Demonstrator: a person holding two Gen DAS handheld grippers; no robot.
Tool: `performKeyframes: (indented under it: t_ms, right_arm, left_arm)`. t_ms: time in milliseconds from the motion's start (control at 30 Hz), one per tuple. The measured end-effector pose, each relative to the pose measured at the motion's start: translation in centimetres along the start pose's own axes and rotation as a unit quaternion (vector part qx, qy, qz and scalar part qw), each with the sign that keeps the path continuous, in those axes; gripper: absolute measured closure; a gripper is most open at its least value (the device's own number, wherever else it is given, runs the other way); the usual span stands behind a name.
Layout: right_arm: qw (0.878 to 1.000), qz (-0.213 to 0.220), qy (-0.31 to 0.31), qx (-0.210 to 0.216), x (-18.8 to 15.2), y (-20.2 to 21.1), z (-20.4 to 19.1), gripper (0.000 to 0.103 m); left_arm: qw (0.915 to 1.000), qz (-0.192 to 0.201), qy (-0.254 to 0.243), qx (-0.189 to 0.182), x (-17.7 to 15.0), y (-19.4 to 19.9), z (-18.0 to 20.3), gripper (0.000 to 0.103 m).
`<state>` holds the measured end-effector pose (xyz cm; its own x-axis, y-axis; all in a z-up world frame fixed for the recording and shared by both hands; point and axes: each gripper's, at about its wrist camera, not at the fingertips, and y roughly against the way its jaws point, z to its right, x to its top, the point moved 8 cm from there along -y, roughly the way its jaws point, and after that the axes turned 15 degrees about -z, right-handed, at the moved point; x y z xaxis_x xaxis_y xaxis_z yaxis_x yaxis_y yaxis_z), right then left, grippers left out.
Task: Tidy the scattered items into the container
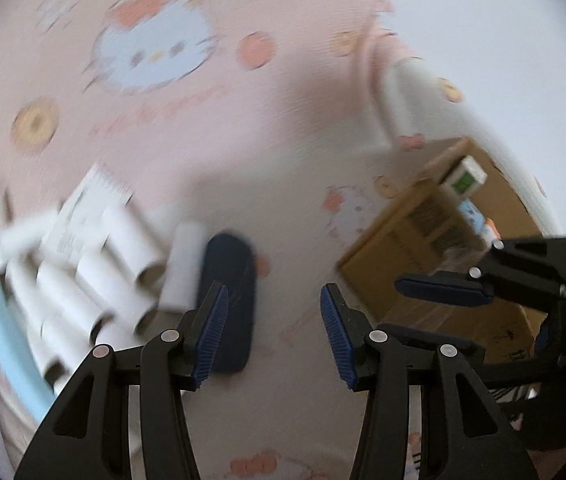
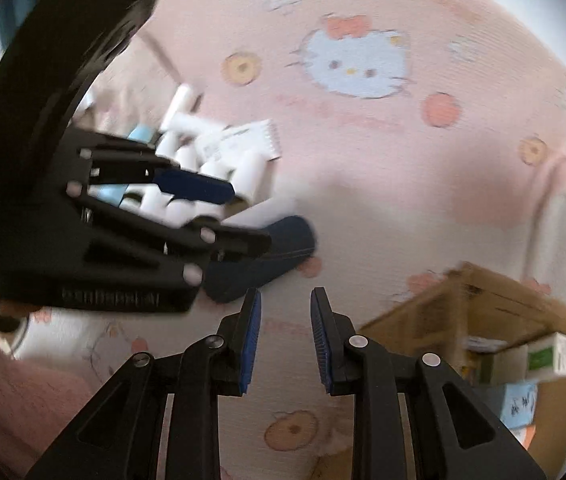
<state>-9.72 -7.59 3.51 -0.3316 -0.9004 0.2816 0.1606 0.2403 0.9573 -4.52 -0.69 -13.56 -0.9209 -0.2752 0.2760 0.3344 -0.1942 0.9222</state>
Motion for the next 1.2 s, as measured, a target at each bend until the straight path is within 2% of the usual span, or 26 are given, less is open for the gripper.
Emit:
performKeyframes:
  t_ms: [33,167,300,400,500,567,633,700,767,833,900,1067,1200]
  right_arm:
    - [1.000,-0.006,0.017,-0.009,0.0,-0.7,-0.6,0.081]
    - [0.998,0.004,0.056,0.002,1.0,-2.5,-3.4,0.081]
    - [0.998,0.010,0.059,0.019,1.9,-3.5,-5.2,0.081]
    - [0.998,0.034,0.053,0.022,2.1,-3.8,-6.1,0.081]
    - [0.996,0.076,0.048,0.025,2.3,-4.2,-7.4,0.081]
    - [0.994,0.097,0.028,0.050,2.5,-4.7,-8.3,0.080]
    - [0.992,0.098,0.024,0.070,2.6,-5.4,-9.0,0.080]
    - [0.992,0.103,0.027,0.070,2.8,-6.1,-9.6,0.079]
    - [0.991,0.104,0.033,0.077,3.0,-6.9,-10.2,0.071]
    - [0.989,0.099,0.037,0.102,3.0,-7.8,-10.6,0.057]
    - [0.987,0.102,0.036,0.118,3.1,-8.3,-10.7,0.054]
    - [0.990,0.100,0.050,0.081,3.6,-9.4,-10.4,0.053]
    - [0.994,0.088,0.023,0.067,3.3,-9.9,-8.6,0.052]
  left_arm:
    - [0.9999,-0.005,0.010,0.004,-0.4,-0.1,-0.8,0.050]
    - [0.9981,-0.017,0.036,0.048,-2.4,0.0,-4.0,0.050]
    - [0.9959,-0.013,0.069,0.057,-3.9,0.9,-6.3,0.050]
    - [0.9928,-0.004,0.095,0.073,-5.4,2.3,-7.9,0.050]
    - [0.9868,0.012,0.128,0.098,-7.4,3.5,-10.0,0.050]
    - [0.9813,0.002,0.160,0.107,-8.6,3.4,-11.8,0.050]
    - [0.9765,-0.014,0.194,0.093,-9.5,3.0,-13.3,0.050]
    - [0.9713,-0.011,0.224,0.080,-10.1,3.1,-14.7,0.050]
    - [0.9670,-0.002,0.242,0.080,-10.3,3.2,-15.8,0.050]
    - [0.9619,0.007,0.258,0.091,-10.3,3.3,-17.1,0.050]
    - [0.9576,0.009,0.273,0.091,-10.5,3.0,-18.2,0.050]
    - [0.9492,-0.015,0.308,0.061,-11.2,0.9,-19.4,0.050]
    - [0.9457,-0.024,0.316,0.071,-11.5,0.3,-19.7,0.050]
